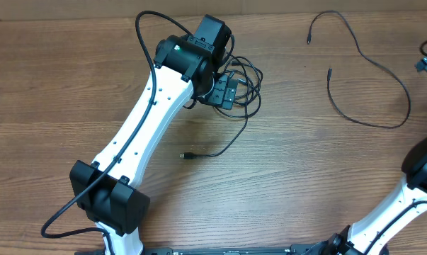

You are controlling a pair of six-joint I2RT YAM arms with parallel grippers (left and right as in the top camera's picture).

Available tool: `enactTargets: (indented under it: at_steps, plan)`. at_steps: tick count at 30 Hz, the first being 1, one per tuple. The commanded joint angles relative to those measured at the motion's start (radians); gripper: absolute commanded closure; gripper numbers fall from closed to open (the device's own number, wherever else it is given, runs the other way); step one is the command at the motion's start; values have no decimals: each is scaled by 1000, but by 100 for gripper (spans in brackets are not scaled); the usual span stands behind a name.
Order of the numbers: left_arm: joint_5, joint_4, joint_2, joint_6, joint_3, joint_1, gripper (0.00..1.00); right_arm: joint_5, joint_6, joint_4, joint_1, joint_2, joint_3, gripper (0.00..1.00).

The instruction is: Untangle cables

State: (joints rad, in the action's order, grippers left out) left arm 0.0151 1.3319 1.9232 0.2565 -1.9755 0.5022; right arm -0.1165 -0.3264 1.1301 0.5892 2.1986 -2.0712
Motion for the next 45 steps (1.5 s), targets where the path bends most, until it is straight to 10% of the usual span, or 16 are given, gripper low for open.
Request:
enactTargets:
  at_steps: [1,30,41,45]
  plan:
    - [-8,-1,1,13,-7,-5,1,68,-29,15,21,-19,45,0]
    - [-8,-1,1,13,-7,-5,0,164,-120,-94,11,-19,449,46]
    - [-8,-1,1,13,-7,-5,0,173,-175,-154,-39,-19,463,96]
    - [-8,-1,1,13,-7,-4,0,269,-174,-212,-53,-19,456,96]
